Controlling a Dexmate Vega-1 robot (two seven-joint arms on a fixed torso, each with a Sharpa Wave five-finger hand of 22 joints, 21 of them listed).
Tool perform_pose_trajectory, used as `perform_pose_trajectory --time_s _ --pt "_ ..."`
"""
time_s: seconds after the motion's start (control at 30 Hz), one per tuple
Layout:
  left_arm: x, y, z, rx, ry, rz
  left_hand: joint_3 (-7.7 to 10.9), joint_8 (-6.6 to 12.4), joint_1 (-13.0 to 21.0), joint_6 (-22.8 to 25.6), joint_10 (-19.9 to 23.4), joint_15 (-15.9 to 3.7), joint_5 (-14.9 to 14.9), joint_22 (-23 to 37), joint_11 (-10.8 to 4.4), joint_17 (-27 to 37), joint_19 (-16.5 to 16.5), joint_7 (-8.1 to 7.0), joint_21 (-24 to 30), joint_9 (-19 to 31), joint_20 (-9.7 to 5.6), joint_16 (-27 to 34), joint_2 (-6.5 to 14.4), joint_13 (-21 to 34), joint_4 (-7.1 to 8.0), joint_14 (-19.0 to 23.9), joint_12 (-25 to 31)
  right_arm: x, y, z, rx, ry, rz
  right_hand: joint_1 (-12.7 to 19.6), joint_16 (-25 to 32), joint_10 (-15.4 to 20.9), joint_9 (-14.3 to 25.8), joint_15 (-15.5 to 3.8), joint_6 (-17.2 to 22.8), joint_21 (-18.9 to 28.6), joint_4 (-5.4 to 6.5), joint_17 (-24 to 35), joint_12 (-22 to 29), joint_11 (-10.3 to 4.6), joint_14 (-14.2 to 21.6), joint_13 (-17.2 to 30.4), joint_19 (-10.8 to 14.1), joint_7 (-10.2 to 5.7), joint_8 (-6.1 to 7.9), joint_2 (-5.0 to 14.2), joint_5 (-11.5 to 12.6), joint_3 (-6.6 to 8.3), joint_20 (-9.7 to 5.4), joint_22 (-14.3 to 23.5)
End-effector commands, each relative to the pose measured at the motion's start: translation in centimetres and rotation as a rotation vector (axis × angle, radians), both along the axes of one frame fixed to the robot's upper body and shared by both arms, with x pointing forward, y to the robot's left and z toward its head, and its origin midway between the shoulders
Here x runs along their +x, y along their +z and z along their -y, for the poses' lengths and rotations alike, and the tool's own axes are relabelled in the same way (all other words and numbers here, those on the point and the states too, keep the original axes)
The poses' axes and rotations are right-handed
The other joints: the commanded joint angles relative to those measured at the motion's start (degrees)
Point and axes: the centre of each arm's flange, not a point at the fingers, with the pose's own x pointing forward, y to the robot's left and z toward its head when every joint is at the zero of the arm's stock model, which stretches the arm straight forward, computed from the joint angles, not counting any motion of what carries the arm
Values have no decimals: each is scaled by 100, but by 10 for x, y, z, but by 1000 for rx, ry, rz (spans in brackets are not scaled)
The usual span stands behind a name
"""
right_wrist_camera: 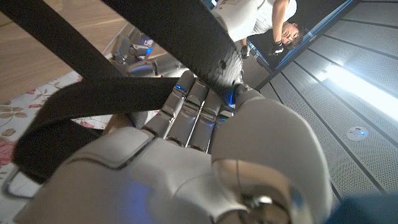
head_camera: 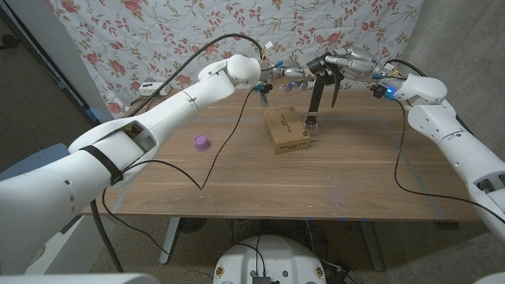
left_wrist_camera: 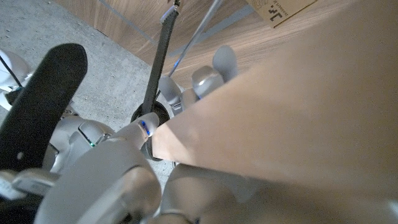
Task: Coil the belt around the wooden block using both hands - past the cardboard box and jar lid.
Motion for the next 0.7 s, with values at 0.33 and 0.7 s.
perform_pose_trajectory --time_s 0.33,0.7 --pt "-1 -6 -4 31 22 -19 38 5 -54 12 -3 -36 24 24 -38 39 14 51 -9 -12 -221 39 12 9 18 16 45 25 77 -33 137 21 0 127 -5 86 48 -698 518 62 32 42 67 -127 62 47 -2 -283 35 99 2 63 -295 8" --pt "1 -5 -4 55 19 -33 37 15 -56 5 -6 -26 26 16 -37 34 10 42 -13 -12 -227 38 13 9 18 20 44 39 110 2 278 -84 -34 98 26 65 45 -686 514 86 59 96 78 -156 103 88 -41 -299 22 99 -15 54 -229 1"
